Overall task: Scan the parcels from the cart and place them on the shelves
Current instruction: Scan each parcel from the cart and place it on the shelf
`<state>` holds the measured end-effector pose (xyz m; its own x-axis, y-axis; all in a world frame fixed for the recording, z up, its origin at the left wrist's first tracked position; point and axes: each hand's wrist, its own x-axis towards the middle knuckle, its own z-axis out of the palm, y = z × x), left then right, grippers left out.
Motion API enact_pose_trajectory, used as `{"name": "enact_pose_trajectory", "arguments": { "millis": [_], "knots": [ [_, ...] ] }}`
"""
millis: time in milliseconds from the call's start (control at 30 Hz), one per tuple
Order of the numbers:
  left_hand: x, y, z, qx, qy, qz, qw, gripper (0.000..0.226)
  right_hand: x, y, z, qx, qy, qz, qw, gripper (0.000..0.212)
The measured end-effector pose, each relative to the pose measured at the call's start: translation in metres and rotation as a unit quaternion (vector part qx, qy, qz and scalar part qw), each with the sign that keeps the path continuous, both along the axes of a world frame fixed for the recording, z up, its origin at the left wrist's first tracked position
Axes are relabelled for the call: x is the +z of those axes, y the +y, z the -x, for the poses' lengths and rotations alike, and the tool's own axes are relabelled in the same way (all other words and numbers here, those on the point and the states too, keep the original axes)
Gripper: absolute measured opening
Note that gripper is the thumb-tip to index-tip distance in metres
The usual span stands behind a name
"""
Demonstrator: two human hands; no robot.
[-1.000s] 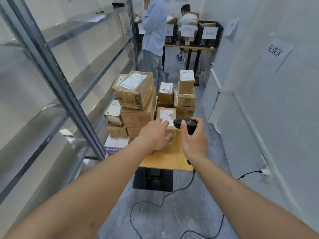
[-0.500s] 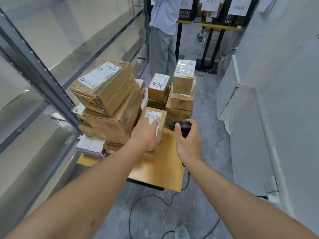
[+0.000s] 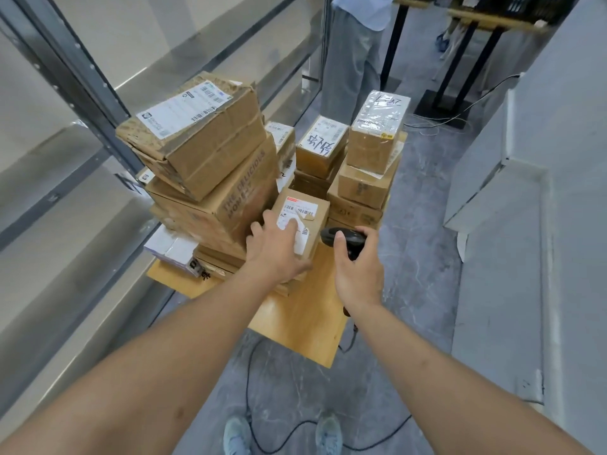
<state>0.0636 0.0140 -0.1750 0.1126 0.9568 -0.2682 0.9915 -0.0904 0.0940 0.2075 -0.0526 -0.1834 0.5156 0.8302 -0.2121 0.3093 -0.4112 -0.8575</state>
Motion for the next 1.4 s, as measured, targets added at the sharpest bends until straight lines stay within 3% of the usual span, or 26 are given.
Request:
{"name": "enact_pose_trajectory", "arguments": {
  "millis": [467,633,700,867,1000,1233,1400],
  "knots": [
    [-0.008,-0.032,-0.008,0.054,0.009,0.020,0.998,0.113,0.007,-0.012,0.008,-0.018,-0.004,0.002,1.000,0.033],
    [-0.020,-0.032,0.004,0.073,-0.096,-0.001,0.993,0.062,0.008,-0.016,0.003,-0.024,0.004,0.000,1.000,0.033],
    [-0.026,-0.034,0.010,0.100,-0.163,-0.007,0.982,0.059,0.008,-0.017,0.002,-0.024,0.001,-0.001,1.000,0.033],
    [-0.039,-0.041,0.021,0.182,-0.322,0.052,0.928,0.076,0.009,-0.020,0.003,-0.016,0.001,-0.002,1.000,0.035],
    [-0.046,-0.041,0.025,0.187,-0.374,0.070,0.906,0.086,0.011,-0.019,0.005,-0.011,0.001,-0.003,1.000,0.035],
    [-0.044,-0.037,0.032,0.229,-0.467,0.134,0.844,0.079,0.010,-0.018,0.005,-0.002,-0.006,-0.003,1.000,0.037],
    [-0.043,-0.037,0.041,0.239,-0.489,0.167,0.822,0.082,0.008,-0.021,0.007,0.001,-0.004,-0.001,1.000,0.036]
  ]
}}
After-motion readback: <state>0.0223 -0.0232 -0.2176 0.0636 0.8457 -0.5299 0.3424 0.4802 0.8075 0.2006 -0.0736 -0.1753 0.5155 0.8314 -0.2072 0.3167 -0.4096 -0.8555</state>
